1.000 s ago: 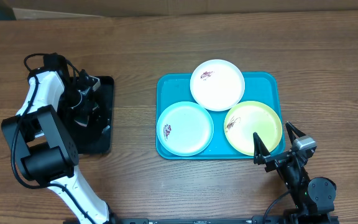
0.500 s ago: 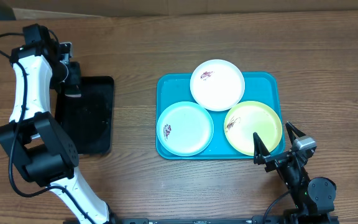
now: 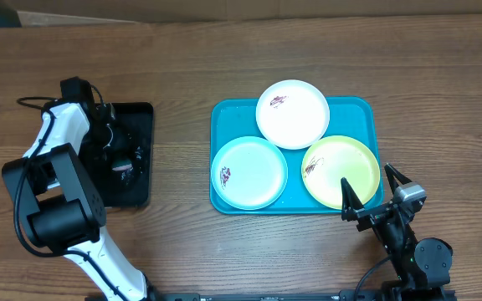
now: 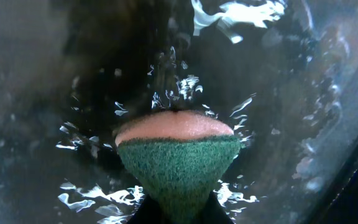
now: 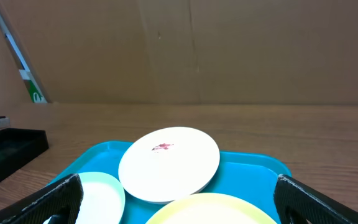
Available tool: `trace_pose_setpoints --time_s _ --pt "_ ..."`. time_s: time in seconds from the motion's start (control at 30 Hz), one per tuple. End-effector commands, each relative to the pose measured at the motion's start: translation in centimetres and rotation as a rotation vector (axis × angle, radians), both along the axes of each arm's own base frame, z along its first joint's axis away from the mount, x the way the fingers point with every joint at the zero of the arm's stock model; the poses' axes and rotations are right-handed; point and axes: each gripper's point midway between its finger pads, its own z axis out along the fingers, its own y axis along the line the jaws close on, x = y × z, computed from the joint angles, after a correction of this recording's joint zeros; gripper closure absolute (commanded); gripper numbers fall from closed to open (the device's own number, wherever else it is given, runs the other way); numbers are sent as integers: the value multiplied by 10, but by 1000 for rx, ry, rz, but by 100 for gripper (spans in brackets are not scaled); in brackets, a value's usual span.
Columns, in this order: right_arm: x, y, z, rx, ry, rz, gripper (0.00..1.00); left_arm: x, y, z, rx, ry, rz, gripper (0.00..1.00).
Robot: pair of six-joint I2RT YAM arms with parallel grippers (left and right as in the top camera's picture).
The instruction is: Clean dirty plates on tray and stack at the side
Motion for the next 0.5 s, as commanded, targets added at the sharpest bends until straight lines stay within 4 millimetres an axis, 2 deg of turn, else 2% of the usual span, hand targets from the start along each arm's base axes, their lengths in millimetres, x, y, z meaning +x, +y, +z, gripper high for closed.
trace_pose_setpoints --time_s 0.0,0.2,0.23,0.27,0.3,0.47 --pt "0 1 -2 7 1 6 0 -10 -8 -11 -16 35 9 96" --pt "0 1 -2 6 1 6 0 -1 -6 2 -12 22 9 96" --pt "0 1 -2 6 1 6 0 1 -5 6 -10 19 9 84" --pt "0 1 -2 6 1 6 0 3 -4 10 -8 16 8 36" --pt "0 1 -2 6 1 6 0 5 -2 14 -3 14 9 18" --pt "0 1 -2 6 1 6 0 14 1 36 4 3 8 14"
